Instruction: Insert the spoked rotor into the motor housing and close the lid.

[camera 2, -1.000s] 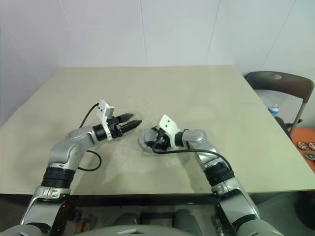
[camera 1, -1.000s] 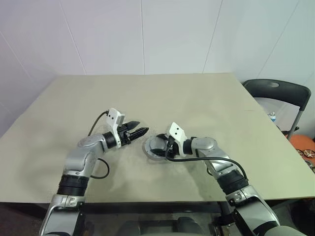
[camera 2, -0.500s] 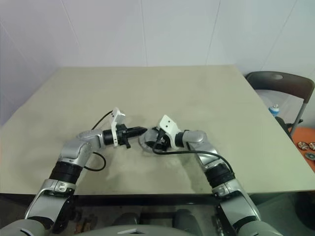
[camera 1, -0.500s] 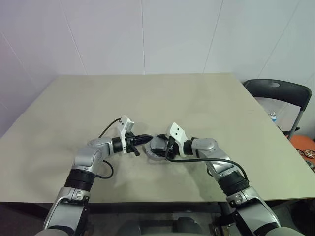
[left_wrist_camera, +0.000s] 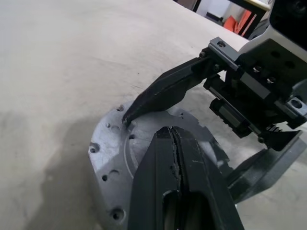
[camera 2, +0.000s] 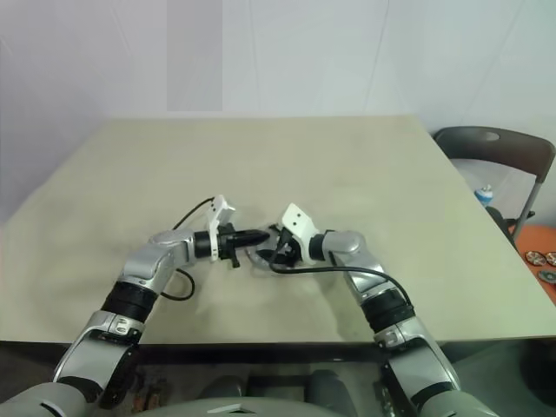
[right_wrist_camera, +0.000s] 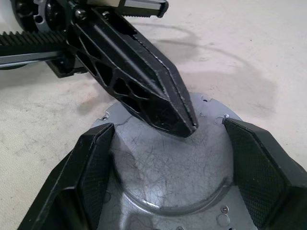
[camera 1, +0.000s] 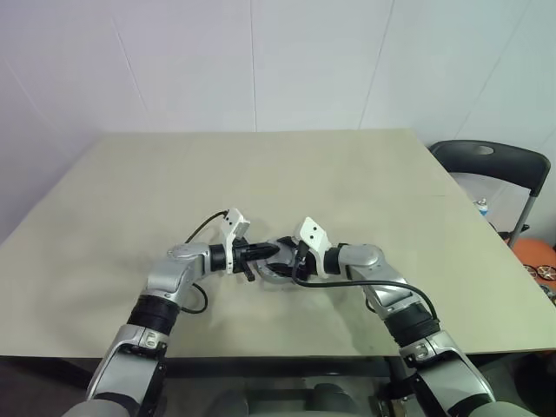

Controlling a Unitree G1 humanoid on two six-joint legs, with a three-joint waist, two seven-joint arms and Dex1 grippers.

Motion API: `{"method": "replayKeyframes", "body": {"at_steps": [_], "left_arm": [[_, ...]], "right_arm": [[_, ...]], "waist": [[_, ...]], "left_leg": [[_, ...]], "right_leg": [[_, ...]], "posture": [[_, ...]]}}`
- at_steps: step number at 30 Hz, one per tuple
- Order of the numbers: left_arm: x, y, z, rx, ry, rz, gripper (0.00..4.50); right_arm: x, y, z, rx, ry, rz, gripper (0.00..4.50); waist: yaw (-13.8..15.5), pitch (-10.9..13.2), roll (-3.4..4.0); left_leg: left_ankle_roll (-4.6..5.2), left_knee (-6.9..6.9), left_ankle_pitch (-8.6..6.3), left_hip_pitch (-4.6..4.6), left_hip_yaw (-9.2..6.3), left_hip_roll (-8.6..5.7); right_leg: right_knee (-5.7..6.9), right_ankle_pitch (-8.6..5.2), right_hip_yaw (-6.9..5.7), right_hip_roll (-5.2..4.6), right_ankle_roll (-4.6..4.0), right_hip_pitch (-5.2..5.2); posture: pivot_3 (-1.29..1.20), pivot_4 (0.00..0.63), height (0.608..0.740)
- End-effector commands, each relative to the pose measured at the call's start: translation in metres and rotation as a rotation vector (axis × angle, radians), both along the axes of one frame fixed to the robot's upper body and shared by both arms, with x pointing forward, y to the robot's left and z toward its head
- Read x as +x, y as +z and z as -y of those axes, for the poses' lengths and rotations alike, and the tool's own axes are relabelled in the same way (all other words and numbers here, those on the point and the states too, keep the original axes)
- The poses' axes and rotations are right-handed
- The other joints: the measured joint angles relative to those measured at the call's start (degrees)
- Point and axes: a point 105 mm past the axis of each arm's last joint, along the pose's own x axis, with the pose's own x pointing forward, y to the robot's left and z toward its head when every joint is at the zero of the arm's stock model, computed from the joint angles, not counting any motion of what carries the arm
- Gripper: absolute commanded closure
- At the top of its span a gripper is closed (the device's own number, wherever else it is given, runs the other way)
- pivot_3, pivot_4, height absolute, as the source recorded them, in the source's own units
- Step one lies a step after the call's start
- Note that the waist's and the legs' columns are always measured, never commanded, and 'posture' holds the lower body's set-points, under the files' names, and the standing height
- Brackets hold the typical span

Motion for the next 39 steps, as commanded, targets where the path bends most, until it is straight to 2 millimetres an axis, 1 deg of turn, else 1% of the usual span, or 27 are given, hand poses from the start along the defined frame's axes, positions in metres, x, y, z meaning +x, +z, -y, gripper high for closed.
{"method": "replayKeyframes", "body": {"at_steps": [1, 4, 9, 11, 15, 19, 24, 25, 27, 29, 31, 32, 36, 39], "left_arm": [[0.002, -0.007, -0.006, 0.084, -0.010, 0.036, 4.46], [0.000, -0.019, -0.012, 0.178, -0.031, 0.072, 4.46], [-0.004, -0.029, -0.010, 0.213, -0.048, 0.088, 4.46], [-0.008, -0.035, -0.008, 0.235, -0.072, 0.091, 4.46], [-0.011, -0.036, -0.004, 0.200, -0.075, 0.062, 4.46], [-0.016, -0.042, -0.003, 0.216, -0.088, 0.053, 4.46], [-0.016, -0.040, -0.003, 0.207, -0.081, 0.060, 4.46], [-0.015, -0.039, -0.003, 0.205, -0.078, 0.064, 4.46], [-0.013, -0.037, -0.003, 0.203, -0.066, 0.071, 4.50], [-0.012, -0.037, -0.004, 0.203, -0.062, 0.073, 4.50], [-0.012, -0.036, -0.004, 0.198, -0.062, 0.072, 4.50], [-0.012, -0.036, -0.004, 0.197, -0.060, 0.072, 4.50], [-0.012, -0.036, -0.006, 0.198, -0.057, 0.071, 4.50], [-0.011, -0.037, -0.008, 0.204, -0.053, 0.070, 4.50]], "right_arm": [[-0.015, -0.047, 0.018, -0.140, -0.037, -0.147, 1.26], [-0.015, -0.046, 0.017, -0.138, -0.036, -0.149, 1.26], [-0.016, -0.044, 0.016, -0.141, -0.032, -0.148, 1.26], [-0.015, -0.043, 0.016, -0.141, -0.032, -0.145, 1.26], [-0.015, -0.043, 0.016, -0.142, -0.031, -0.141, 1.26], [-0.017, -0.043, 0.015, -0.136, -0.036, -0.154, 1.26], [-0.014, -0.045, 0.016, -0.126, -0.069, -0.170, 1.26], [-0.014, -0.043, 0.014, -0.119, -0.053, -0.158, 1.26], [-0.014, -0.044, 0.013, -0.115, -0.052, -0.170, 0.54], [-0.023, -0.044, 0.009, -0.099, -0.006, -0.238, 0.02], [-0.026, -0.035, 0.005, -0.043, 0.013, -0.277, 0.02], [-0.024, -0.031, 0.006, -0.036, 0.016, -0.263, 0.02], [-0.012, -0.018, 0.013, 0.011, -0.040, -0.255, 0.02], [0.002, 0.003, 0.020, 0.078, -0.095, -0.230, 0.02]], "waist": [[0.01, -0.01, 0.00], [0.02, -0.06, 0.07], [0.03, -0.29, 0.34], [0.05, -0.43, 0.42], [0.10, -0.56, 0.47], [0.11, -0.61, 0.48], [0.10, -0.81, 0.54], [0.10, -0.85, 0.53], [0.09, -0.85, 0.54], [0.08, -0.86, 0.52], [0.06, -0.92, 0.47], [0.08, -0.93, 0.45], [0.24, -0.94, 0.43], [0.31, -0.93, 0.43]], "left_leg": [[0.00, 0.00, 0.00, 0.00, 0.00, 0.00], [0.00, 0.00, 0.00, 0.02, 0.00, 0.00], [0.01, -0.04, 0.00, 0.08, -0.02, 0.00], [0.01, -0.05, 0.00, 0.08, -0.04, 0.00], [0.01, -0.08, -0.01, 0.10, -0.07, 0.00], [0.02, -0.10, -0.01, 0.10, -0.12, 0.00], [0.08, -0.17, -0.05, 0.11, -0.16, 0.00], [0.09, -0.19, -0.05, 0.11, -0.16, 0.00], [0.09, -0.21, -0.05, 0.13, -0.16, 0.00], [0.09, -0.21, -0.05, 0.15, -0.17, 0.00], [0.09, -0.21, -0.05, 0.18, -0.16, 0.00], [0.09, -0.21, -0.05, 0.19, -0.17, 0.00], [0.09, -0.37, -0.05, 0.16, -0.17, -0.01], [0.09, -0.46, -0.05, 0.15, -0.18, -0.02]], "right_leg": [[-0.01, 0.00, 0.00, 0.00, 0.00, 0.00], [-0.02, 0.00, 0.00, 0.00, -0.01, 0.03], [-0.22, -0.01, -0.06, 0.00, -0.01, 0.19], [-0.26, -0.01, -0.07, 0.00, 0.00, 0.22], [-0.30, -0.01, -0.08, -0.01, 0.01, 0.25], [-0.35, -0.02, -0.10, -0.02, 0.02, 0.27], [-0.43, -0.03, -0.10, -0.03, 0.05, 0.27], [-0.44, -0.03, -0.10, -0.03, 0.05, 0.27], [-0.44, -0.03, -0.10, -0.03, 0.05, 0.27], [-0.43, -0.03, -0.10, -0.03, 0.05, 0.28], [-0.43, -0.04, -0.10, -0.03, 0.05, 0.31], [-0.43, -0.04, -0.10, -0.02, 0.06, 0.31], [-0.54, -0.05, -0.11, -0.05, 0.10, 0.29], [-0.58, -0.04, -0.11, -0.08, 0.12, 0.26]], "posture": [[0.00, 0.000, 0.740], [0.00, 0.000, 0.740], [0.00, 0.000, 0.740], [0.00, 0.000, 0.740], [0.00, 0.000, 0.740], [0.00, 0.000, 0.740], [0.00, 0.000, 0.740], [0.00, 0.000, 0.740], [0.00, 0.000, 0.740], [0.00, 0.000, 0.740], [0.00, 0.000, 0.740], [0.00, 0.000, 0.740], [0.00, 0.000, 0.740], [0.00, 0.000, 0.740]]}}
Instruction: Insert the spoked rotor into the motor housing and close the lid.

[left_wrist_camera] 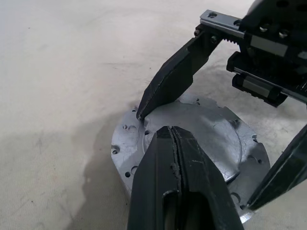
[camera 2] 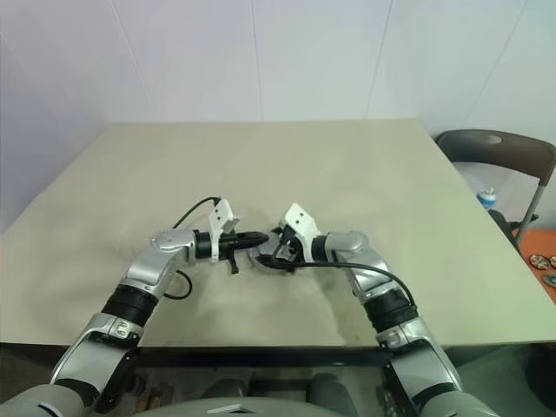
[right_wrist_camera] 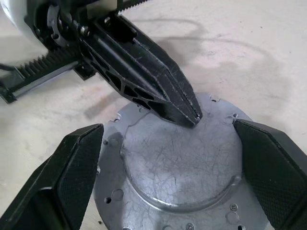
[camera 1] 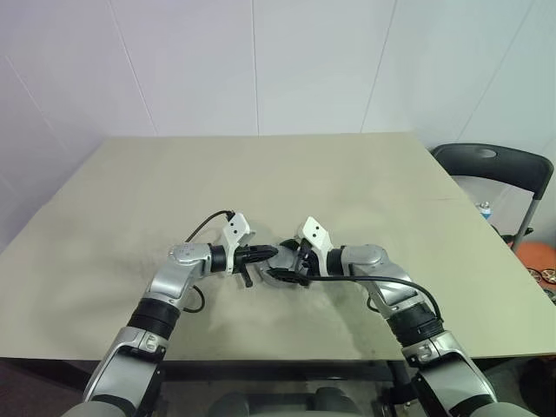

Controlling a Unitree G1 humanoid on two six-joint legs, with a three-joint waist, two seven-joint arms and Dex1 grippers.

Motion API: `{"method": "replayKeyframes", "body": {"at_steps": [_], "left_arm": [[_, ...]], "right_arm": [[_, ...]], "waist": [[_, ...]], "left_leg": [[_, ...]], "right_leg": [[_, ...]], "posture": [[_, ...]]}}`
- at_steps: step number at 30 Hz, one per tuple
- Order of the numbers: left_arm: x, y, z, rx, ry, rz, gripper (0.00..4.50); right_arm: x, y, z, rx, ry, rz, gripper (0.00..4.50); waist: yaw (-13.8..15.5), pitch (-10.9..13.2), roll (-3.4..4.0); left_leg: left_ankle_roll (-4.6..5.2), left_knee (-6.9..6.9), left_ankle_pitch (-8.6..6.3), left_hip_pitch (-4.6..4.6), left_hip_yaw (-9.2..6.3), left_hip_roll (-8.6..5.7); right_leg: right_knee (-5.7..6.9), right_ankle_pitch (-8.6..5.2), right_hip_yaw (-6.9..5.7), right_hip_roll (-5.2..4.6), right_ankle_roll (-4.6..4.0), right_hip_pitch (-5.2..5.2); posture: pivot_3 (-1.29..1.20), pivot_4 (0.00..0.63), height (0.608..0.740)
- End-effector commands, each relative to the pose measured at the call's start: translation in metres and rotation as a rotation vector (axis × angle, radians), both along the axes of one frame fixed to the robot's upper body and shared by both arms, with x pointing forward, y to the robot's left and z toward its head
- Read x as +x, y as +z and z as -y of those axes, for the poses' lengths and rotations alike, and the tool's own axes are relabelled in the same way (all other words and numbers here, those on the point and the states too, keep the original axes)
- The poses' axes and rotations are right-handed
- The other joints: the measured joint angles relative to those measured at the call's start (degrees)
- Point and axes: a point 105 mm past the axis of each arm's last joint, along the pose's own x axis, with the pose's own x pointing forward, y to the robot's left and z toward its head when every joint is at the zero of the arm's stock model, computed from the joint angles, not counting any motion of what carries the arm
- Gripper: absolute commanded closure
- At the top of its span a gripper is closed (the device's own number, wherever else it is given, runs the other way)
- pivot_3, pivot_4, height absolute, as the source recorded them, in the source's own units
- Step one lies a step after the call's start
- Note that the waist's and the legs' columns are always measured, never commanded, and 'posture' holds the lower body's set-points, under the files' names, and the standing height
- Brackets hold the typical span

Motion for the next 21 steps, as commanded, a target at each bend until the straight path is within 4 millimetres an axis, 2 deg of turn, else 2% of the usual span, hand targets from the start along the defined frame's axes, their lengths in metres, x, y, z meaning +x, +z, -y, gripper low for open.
{"method": "replayKeyframes", "body": {"at_steps": [1, 4, 7, 10, 13, 17, 21], "left_arm": [[-0.007, -0.026, -0.009, 0.070, 0.013, -0.091, 4.50], [-0.006, -0.026, -0.010, 0.072, 0.015, -0.092, 4.50], [-0.006, -0.025, -0.010, 0.071, 0.015, -0.092, 4.50], [-0.005, -0.025, -0.010, 0.072, 0.014, -0.091, 4.50], [-0.006, -0.025, -0.009, 0.072, 0.010, -0.091, 4.50], [-0.006, -0.026, -0.009, 0.076, 0.010, -0.091, 4.50], [-0.006, -0.027, -0.011, 0.080, 0.016, -0.089, 4.50]], "right_arm": [[0.011, 0.005, 0.017, 0.038, -0.092, -0.063, 0.02], [0.021, 0.035, 0.021, 0.120, -0.102, -0.025, 0.02], [0.025, 0.054, 0.024, 0.155, -0.095, -0.001, 0.02], [0.027, 0.064, 0.032, 0.174, -0.096, -0.020, 0.02], [0.017, 0.063, 0.038, 0.190, -0.071, -0.161, 0.02], [-0.010, 0.070, 0.041, 0.259, 0.005, -0.463, 0.02], [-0.020, 0.063, 0.047, 0.264, -0.032, -0.726, 0.02]], "waist": [[0.00, 0.01, 0.00], [-0.05, 0.16, 0.11], [-0.12, 0.26, 0.24], [-0.07, 0.27, 0.25], [0.00, 0.27, 0.24], [0.00, 0.30, 0.25], [-0.07, 0.31, 0.25]], "left_leg": [[0.00, -0.01, 0.00, -0.01, 0.00, 0.00], [0.00, 0.00, 0.00, -0.05, 0.01, 0.00], [0.00, -0.02, 0.01, -0.15, 0.02, -0.01], [0.00, -0.14, 0.01, -0.16, 0.02, 0.00], [0.00, -0.20, 0.01, -0.18, 0.02, 0.00], [0.00, -0.18, 0.01, -0.22, 0.04, -0.01], [0.00, -0.19, 0.01, -0.22, 0.05, -0.01]], "right_leg": [[0.00, 0.00, 0.00, -0.01, 0.00, -0.01], [0.01, 0.00, 0.00, 0.00, -0.01, -0.06], [0.02, 0.01, 0.00, 0.00, 0.00, -0.19], [0.02, 0.04, 0.01, 0.01, -0.01, -0.26], [0.00, 0.09, 0.00, 0.00, -0.10, -0.28], [-0.01, 0.12, 0.02, -0.02, -0.15, -0.31], [0.04, 0.10, 0.02, -0.01, -0.13, -0.35]], "posture": [[0.00, 0.000, 0.740], [0.00, 0.000, 0.740], [0.00, 0.000, 0.740], [0.00, 0.000, 0.740], [0.00, 0.000, 0.740], [0.00, 0.000, 0.740], [0.00, 0.000, 0.740]]}}
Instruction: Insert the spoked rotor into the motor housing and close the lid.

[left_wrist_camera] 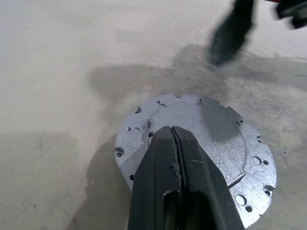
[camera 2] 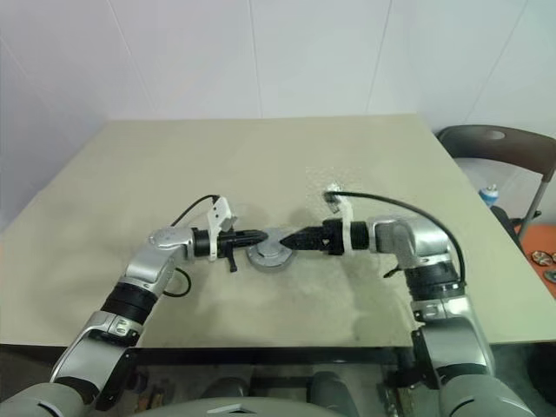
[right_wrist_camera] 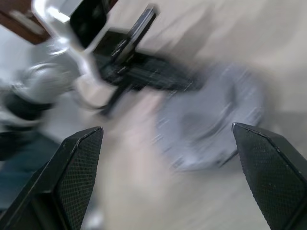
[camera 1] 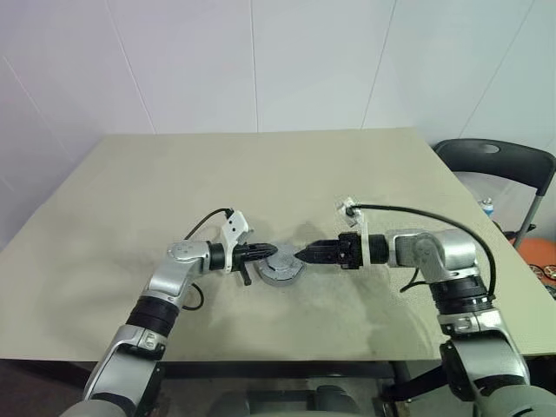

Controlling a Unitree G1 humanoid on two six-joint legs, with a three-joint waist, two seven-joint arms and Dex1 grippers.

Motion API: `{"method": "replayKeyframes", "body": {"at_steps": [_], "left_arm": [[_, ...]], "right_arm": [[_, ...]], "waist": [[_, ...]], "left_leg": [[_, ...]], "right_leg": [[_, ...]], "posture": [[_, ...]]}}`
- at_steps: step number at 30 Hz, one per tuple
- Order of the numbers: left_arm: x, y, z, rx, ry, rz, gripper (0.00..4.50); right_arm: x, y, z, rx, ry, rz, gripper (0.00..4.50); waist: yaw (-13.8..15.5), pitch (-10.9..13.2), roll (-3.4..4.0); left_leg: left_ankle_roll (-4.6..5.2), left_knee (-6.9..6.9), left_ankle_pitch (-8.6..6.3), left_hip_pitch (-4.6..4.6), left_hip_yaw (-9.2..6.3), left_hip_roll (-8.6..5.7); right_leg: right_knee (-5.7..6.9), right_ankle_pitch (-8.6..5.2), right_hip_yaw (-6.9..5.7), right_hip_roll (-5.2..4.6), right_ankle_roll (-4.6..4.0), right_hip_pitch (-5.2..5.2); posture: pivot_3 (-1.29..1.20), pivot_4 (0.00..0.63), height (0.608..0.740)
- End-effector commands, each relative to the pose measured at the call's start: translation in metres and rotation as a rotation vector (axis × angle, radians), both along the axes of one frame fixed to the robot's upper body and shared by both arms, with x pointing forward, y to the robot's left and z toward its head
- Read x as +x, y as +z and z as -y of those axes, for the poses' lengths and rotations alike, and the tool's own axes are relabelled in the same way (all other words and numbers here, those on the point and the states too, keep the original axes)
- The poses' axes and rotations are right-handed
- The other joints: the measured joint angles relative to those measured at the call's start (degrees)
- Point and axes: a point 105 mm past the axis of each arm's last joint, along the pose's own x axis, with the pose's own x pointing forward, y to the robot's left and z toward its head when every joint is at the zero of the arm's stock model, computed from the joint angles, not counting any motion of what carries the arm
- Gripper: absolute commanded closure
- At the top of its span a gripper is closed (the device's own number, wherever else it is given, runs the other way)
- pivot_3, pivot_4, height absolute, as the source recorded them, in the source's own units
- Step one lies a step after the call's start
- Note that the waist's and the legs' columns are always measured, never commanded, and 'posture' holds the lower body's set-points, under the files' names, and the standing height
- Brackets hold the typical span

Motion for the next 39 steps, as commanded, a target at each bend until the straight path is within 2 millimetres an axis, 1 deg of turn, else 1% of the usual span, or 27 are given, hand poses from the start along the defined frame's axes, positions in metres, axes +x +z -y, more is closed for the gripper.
{"method": "replayKeyframes", "body": {"at_steps": [1, 5, 8, 10, 15, 17, 21, 27, 30, 36, 39], "left_arm": [[-0.008, -0.031, -0.008, 0.085, 0.022, -0.095, 4.50], [-0.009, -0.031, -0.008, 0.083, 0.029, -0.093, 4.50], [-0.009, -0.031, -0.009, 0.082, 0.036, -0.089, 4.50], [-0.009, -0.030, -0.010, 0.081, 0.041, -0.087, 4.50], [-0.009, -0.030, -0.013, 0.085, 0.048, -0.084, 4.50], [-0.009, -0.030, -0.014, 0.085, 0.050, -0.084, 4.50], [-0.008, -0.031, -0.013, 0.084, 0.056, -0.081, 4.50], [-0.006, -0.030, -0.011, 0.079, 0.062, -0.075, 4.50], [-0.005, -0.030, -0.011, 0.076, 0.065, -0.073, 4.50], [-0.003, -0.031, -0.014, 0.073, 0.080, -0.069, 4.50], [-0.002, -0.031, -0.015, 0.070, 0.090, -0.068, 4.50]], "right_arm": [[-0.004, 0.007, 0.001, 0.029, 0.006, -0.118, 0.02], [-0.009, -0.009, 0.001, -0.006, -0.011, -0.188, 0.02], [-0.019, -0.027, -0.003, -0.049, -0.004, -0.233, 0.02], [-0.023, -0.033, -0.004, -0.053, -0.004, -0.251, 0.02], [-0.019, -0.047, -0.005, -0.091, -0.062, -0.247, 0.02], [-0.017, -0.048, -0.008, -0.095, -0.076, -0.237, 0.02], [0.002, -0.048, -0.015, -0.068, -0.179, -0.223, 0.02], [-0.005, -0.055, -0.029, -0.087, -0.177, -0.241, 0.02], [-0.005, -0.054, -0.034, -0.083, -0.178, -0.242, 0.02], [0.002, -0.057, -0.044, -0.071, -0.211, -0.250, 0.02], [0.011, -0.063, -0.052, -0.061, -0.268, -0.261, 0.02]], "waist": [[0.03, -0.01, -0.02], [0.04, -0.01, -0.02], [0.01, -0.02, -0.04], [0.00, -0.01, -0.04], [-0.17, -0.03, -0.06], [-0.35, -0.04, -0.07], [-0.52, -0.05, -0.10], [-0.50, -0.07, -0.10], [-0.53, -0.11, -0.12], [-0.76, -0.11, -0.15], [-1.68, -0.16, -0.23]], "left_leg": [[0.00, 0.00, 0.00, 0.00, 0.00, 0.00], [0.00, -0.02, 0.00, -0.04, 0.11, 0.00], [0.00, -0.02, 0.00, -0.05, 0.12, 0.00], [0.00, -0.02, 0.00, -0.06, 0.11, 0.00], [0.00, 0.01, 0.00, -0.01, 0.11, 0.01], [0.00, 0.01, 0.00, 0.04, 0.12, 0.03], [0.00, 0.02, 0.01, 0.13, 0.11, 0.04], [-0.01, 0.05, 0.02, 0.17, 0.10, 0.04], [-0.01, 0.05, 0.03, 0.21, 0.10, 0.04], [-0.02, 0.00, 0.02, 0.58, 0.10, 0.04], [-0.02, -0.08, 0.02, 0.90, 0.09, 0.04]], "right_leg": [[0.00, -0.01, 0.00, 0.02, 0.01, 0.00], [-0.01, -0.06, -0.01, 0.00, 0.10, -0.03], [-0.02, -0.04, -0.01, 0.00, 0.10, -0.04], [-0.01, -0.04, -0.01, 0.00, 0.11, -0.05], [0.03, -0.08, 0.04, 0.03, 0.17, -0.05], [0.07, -0.08, 0.04, 0.05, 0.18, -0.03], [0.20, -0.07, 0.04, 0.16, 0.16, -0.01], [0.27, -0.06, 0.05, 0.17, 0.14, -0.01], [0.29, -0.06, 0.05, 0.17, 0.13, 0.02], [0.28, -0.08, 0.05, 0.19, 0.10, 0.32], [0.28, -0.17, 0.05, 0.20, -0.05, 0.44]], "posture": [[0.00, 0.000, 0.740], [0.00, 0.000, 0.740], [0.00, 0.000, 0.740], [0.00, 0.000, 0.740], [0.00, 0.000, 0.740], [0.00, 0.000, 0.740], [0.00, 0.000, 0.740], [0.00, 0.000, 0.740], [0.00, 0.000, 0.740], [0.00, 0.000, 0.740], [0.00, 0.000, 0.740]]}}
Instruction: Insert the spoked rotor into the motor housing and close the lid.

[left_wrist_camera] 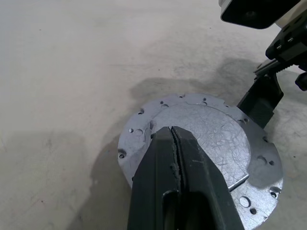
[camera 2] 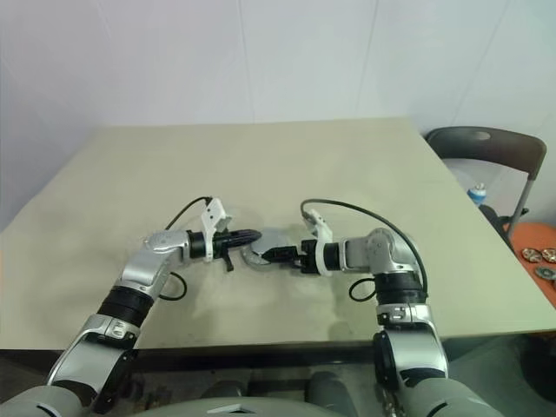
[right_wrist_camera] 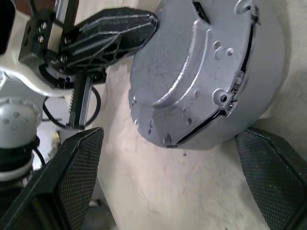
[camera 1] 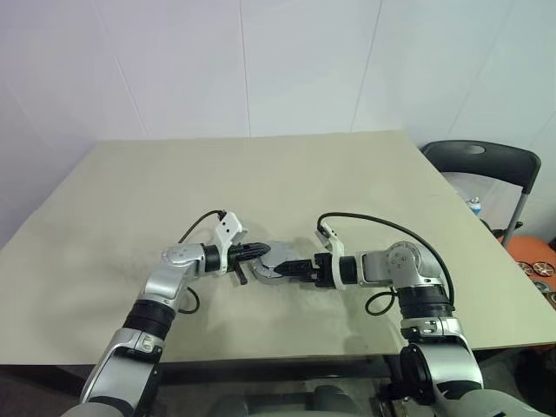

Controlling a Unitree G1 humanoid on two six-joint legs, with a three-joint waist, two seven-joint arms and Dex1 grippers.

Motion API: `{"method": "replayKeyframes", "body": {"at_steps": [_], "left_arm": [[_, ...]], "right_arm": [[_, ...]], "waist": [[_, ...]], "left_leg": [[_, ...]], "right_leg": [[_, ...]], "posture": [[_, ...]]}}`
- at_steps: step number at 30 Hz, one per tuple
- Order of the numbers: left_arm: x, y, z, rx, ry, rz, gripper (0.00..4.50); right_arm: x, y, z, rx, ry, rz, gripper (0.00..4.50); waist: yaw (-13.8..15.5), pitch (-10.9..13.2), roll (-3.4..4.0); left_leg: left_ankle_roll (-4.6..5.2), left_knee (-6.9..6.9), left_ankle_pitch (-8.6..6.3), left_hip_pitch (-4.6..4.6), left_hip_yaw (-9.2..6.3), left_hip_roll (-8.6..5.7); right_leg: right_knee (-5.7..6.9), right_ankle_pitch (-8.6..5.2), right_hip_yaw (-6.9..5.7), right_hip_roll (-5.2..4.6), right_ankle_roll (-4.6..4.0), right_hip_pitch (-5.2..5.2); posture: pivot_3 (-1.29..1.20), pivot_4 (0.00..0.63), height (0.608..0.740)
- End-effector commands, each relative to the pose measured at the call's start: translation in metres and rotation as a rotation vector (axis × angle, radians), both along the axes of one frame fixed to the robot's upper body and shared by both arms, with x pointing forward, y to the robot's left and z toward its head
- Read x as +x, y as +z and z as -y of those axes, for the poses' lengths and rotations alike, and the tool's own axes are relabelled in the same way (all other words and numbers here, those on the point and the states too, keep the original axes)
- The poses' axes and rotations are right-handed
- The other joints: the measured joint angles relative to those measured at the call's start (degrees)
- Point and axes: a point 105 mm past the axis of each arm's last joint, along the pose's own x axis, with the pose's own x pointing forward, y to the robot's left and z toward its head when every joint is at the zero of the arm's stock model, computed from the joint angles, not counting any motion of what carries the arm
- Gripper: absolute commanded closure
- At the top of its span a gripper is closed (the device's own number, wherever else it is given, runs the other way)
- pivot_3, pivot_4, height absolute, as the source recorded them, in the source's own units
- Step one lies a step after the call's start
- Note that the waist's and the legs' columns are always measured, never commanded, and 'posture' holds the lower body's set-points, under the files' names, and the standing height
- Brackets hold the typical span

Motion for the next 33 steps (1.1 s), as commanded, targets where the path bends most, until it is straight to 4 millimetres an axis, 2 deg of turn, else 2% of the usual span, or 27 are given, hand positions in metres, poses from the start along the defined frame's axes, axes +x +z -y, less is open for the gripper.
{"method": "replayKeyframes", "body": {"at_steps": [1, 5, 12, 17, 23, 28, 33], "left_arm": [[-0.006, -0.024, -0.001, 0.062, 0.009, -0.068, 4.50], [-0.005, -0.023, -0.001, 0.062, 0.012, -0.064, 4.50], [-0.002, -0.022, -0.003, 0.063, 0.020, -0.054, 4.50], [-0.002, -0.021, -0.004, 0.073, 0.018, -0.041, 4.50], [0.002, 0.013, -0.020, -0.009, 0.012, -0.016, 4.50], [0.008, 0.022, -0.042, 0.009, 0.068, 0.003, 4.50], [0.011, 0.022, -0.047, 0.000, 0.107, 0.005, 4.50]], "right_arm": [[0.014, -0.006, -0.015, -0.027, -0.061, 0.022, 0.02], [0.013, -0.009, -0.021, -0.030, -0.060, 0.024, 0.02], [0.017, -0.024, -0.009, -0.082, -0.112, 0.006, 0.02], [0.017, -0.019, -0.013, -0.070, -0.093, 0.027, 0.02], [0.017, -0.023, -0.008, -0.095, -0.093, 0.031, 0.02], [0.018, -0.029, -0.004, -0.122, -0.100, 0.032, 0.02], [0.018, -0.031, -0.006, -0.127, -0.096, 0.031, 0.02]], "waist": [[-0.86, -0.02, -0.04], [-1.98, 0.01, -0.03], [-2.33, -0.04, -0.07], [-2.32, -0.01, -0.05], [-2.43, 0.10, -0.04], [-2.32, 0.09, -0.10], [-2.21, 0.17, -0.13]], "left_leg": [[0.00, 0.00, 0.00, 0.04, -0.04, 0.01], [-0.03, -0.04, -0.02, 0.05, -0.18, 0.01], [-0.02, -0.08, -0.02, 0.13, -0.21, 0.02], [-0.03, -0.05, -0.02, 0.15, -0.21, 0.04], [-0.03, -0.08, -0.02, 0.12, -0.20, 0.04], [-0.01, -0.10, -0.01, 0.06, -0.22, 0.03], [-0.02, -0.10, -0.01, -0.01, -0.21, 0.02]], "right_leg": [[0.00, -0.02, 0.00, 0.02, -0.04, 0.00], [-0.05, -0.04, -0.03, 0.01, -0.07, 0.08], [-0.03, 0.06, -0.02, -0.01, 0.10, -0.04], [-0.07, -0.02, -0.02, -0.02, -0.04, -0.05], [-0.14, -0.02, -0.03, -0.03, -0.05, -0.18], [-0.06, 0.22, -0.01, -0.03, 0.16, -0.59], [-0.07, 0.32, 0.00, -0.06, 0.17, -0.71]], "posture": [[0.00, 0.000, 0.740], [0.00, 0.000, 0.740], [0.00, 0.000, 0.740], [0.00, 0.000, 0.740], [0.00, 0.000, 0.740], [0.00, 0.000, 0.740], [0.00, 0.000, 0.740]]}}
